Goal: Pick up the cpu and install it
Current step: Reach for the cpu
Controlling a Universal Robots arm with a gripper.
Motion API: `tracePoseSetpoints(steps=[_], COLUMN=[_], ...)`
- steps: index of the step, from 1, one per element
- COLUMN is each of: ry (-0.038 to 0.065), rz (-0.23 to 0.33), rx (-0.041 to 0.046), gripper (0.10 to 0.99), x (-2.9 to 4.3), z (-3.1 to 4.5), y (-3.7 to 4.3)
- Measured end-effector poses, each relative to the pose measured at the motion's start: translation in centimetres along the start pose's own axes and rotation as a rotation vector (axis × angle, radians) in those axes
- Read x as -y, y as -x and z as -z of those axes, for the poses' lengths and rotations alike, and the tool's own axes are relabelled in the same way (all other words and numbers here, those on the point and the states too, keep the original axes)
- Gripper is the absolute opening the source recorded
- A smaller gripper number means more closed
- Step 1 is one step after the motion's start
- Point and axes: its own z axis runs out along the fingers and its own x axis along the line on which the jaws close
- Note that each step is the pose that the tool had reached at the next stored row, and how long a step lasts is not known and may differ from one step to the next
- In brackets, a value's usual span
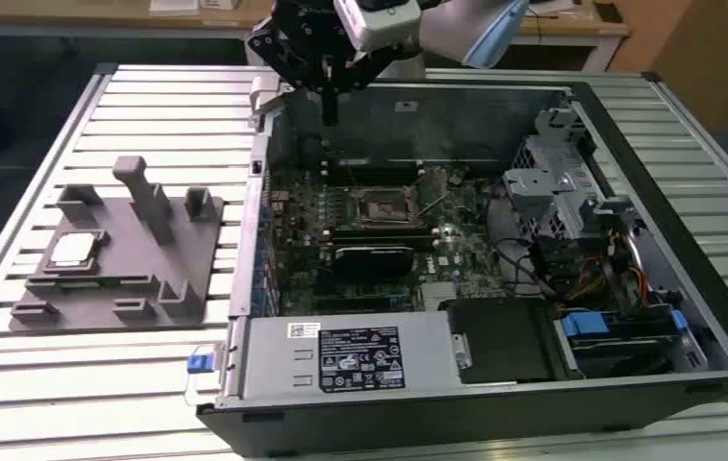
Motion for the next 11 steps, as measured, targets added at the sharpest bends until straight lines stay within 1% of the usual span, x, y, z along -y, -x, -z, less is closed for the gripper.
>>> tracePoseSetpoints(steps=[7,11], ry=[-0.001,0.000], rz=[0.000,0.000], rx=[0.0005,0.0061], gripper=[0.106,0.106], x=[-0.02,-0.05], z=[0.00,-0.01], y=[-0.03,-0.09])
